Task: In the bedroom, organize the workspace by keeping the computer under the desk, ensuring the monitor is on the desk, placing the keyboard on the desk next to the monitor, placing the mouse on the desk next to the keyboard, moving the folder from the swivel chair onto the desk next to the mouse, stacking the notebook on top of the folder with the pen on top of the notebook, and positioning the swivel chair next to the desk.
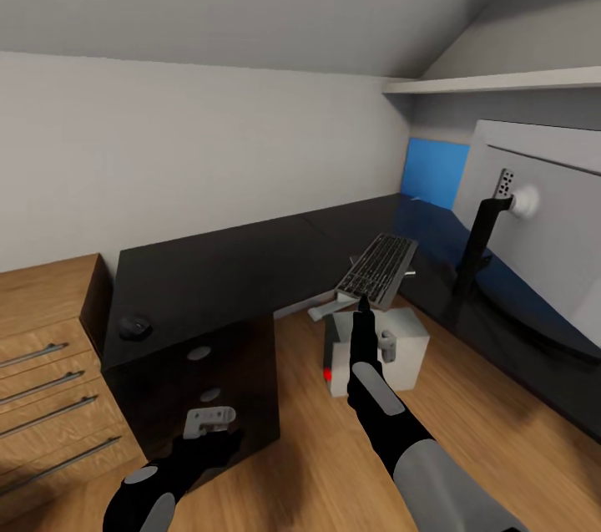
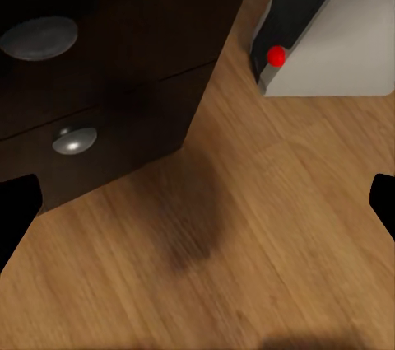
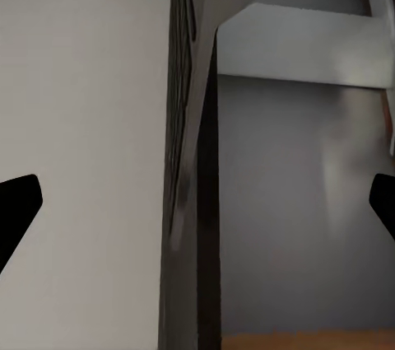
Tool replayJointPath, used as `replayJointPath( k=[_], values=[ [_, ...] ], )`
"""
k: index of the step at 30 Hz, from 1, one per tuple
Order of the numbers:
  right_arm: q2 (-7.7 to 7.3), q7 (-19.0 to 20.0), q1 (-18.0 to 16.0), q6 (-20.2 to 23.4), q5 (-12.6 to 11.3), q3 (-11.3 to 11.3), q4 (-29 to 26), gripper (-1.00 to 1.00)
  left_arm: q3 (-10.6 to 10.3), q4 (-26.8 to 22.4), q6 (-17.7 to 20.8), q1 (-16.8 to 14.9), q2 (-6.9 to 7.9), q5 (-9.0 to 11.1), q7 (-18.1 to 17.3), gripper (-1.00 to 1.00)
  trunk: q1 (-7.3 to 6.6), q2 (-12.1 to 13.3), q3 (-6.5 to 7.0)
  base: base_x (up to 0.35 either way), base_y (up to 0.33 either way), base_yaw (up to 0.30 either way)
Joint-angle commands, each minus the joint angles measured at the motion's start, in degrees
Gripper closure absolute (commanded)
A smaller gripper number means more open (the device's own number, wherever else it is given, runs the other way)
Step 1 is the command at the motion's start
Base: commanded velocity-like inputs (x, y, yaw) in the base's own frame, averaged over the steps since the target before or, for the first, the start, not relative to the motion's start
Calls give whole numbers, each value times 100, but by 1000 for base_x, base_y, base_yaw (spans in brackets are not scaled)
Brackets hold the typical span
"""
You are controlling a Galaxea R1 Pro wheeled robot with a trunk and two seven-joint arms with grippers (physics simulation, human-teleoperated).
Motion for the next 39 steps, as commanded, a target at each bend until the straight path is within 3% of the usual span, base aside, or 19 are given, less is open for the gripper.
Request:
replayJointPath(
  k=[1,13,17,30,39],
  values=[
    [0,43,-5,-29,-64,15,5,-100,-12,-3,14,-4,6,63,56,-100,0,-3,-6,26,0,0],
    [0,38,-5,-29,-68,20,4,-100,-41,25,14,-4,-3,67,56,-100,0,-3,-6,84,0,0],
    [0,35,-5,-29,-68,14,5,-100,-278,35,14,-4,-4,68,56,-100,0,-3,-6,76,0,0],
    [0,34,-5,-29,-68,12,5,-100,-613,52,20,-4,-3,79,56,-100,0,-3,-6,18,0,0],
    [0,34,-5,-29,-68,12,5,-100,-782,78,19,-4,-1,286,56,-100,0,-3,-6,119,0,0]
  ],
)
